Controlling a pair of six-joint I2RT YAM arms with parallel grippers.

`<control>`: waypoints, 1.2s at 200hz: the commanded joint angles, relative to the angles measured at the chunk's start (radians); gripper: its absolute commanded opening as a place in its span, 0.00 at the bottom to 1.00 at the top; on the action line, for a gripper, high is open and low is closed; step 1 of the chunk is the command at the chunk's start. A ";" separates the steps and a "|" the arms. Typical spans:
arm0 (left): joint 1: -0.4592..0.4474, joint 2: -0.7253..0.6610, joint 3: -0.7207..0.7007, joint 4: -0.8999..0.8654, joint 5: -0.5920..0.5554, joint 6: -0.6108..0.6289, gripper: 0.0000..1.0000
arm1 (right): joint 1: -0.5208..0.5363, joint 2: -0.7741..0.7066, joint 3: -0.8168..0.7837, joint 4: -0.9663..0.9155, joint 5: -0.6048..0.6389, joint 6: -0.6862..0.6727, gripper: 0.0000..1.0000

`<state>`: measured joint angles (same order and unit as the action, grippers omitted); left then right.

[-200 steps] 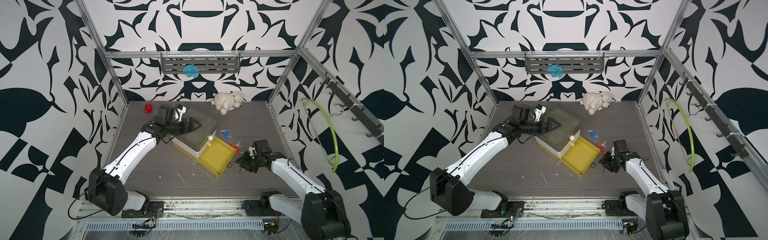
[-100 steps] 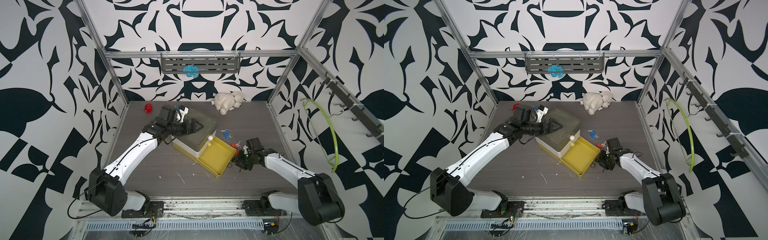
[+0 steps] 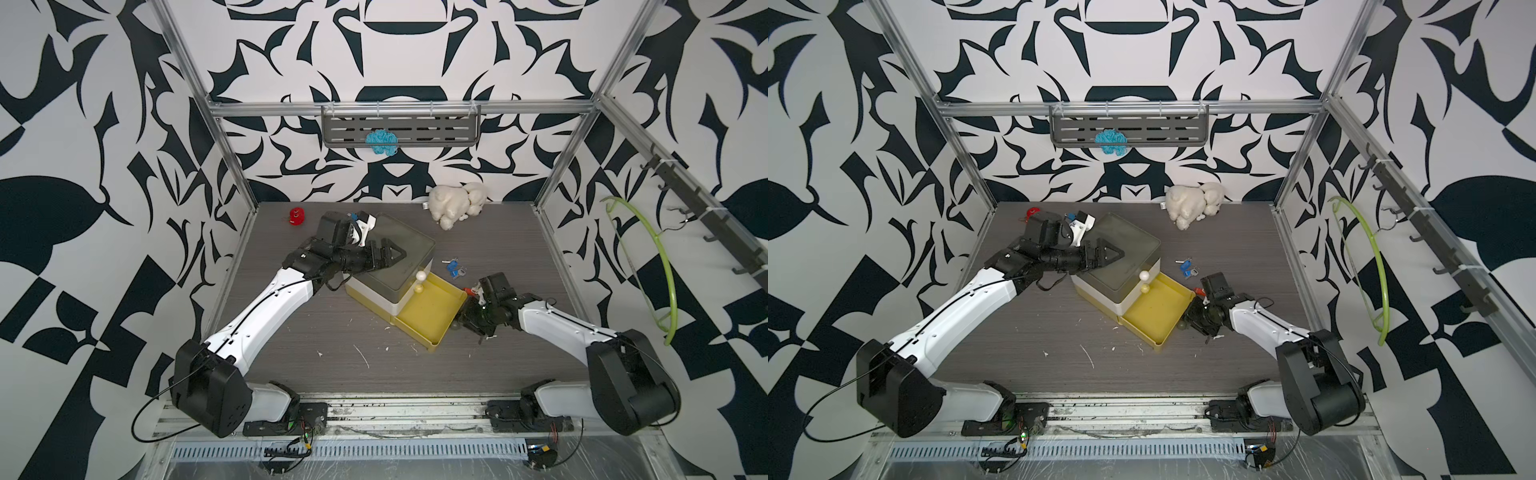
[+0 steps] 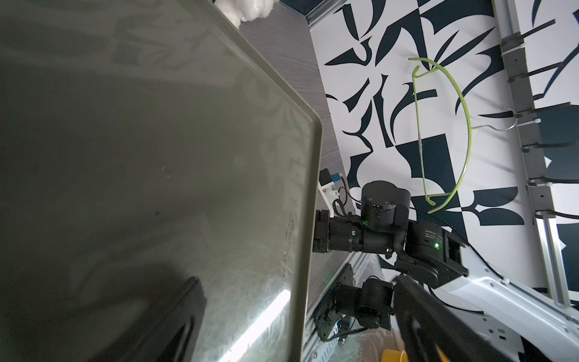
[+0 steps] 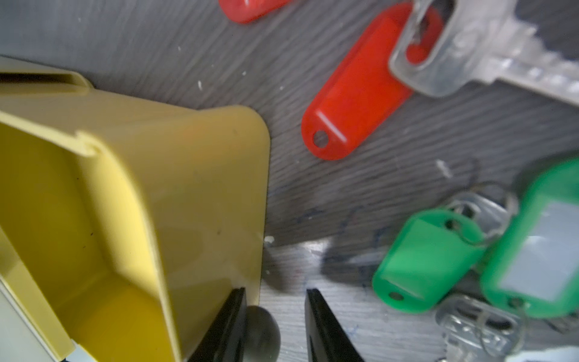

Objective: Take the keys out of the drawer
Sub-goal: Close the drawer in the storage box.

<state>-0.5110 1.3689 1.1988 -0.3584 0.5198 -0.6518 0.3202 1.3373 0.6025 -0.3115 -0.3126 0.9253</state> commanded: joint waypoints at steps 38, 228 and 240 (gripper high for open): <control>-0.006 -0.016 -0.043 -0.053 -0.004 0.000 0.99 | 0.029 0.023 0.011 0.109 0.002 0.054 0.37; -0.017 -0.040 -0.097 -0.030 -0.023 -0.023 0.99 | 0.071 0.156 0.035 0.286 -0.035 0.133 0.37; -0.017 -0.041 -0.102 -0.030 -0.026 -0.026 0.99 | 0.074 0.166 0.038 0.295 -0.039 0.136 0.37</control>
<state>-0.5220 1.3254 1.1507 -0.3267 0.5137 -0.6636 0.3836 1.4849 0.6125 -0.0521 -0.3408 1.0477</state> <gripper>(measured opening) 0.992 0.373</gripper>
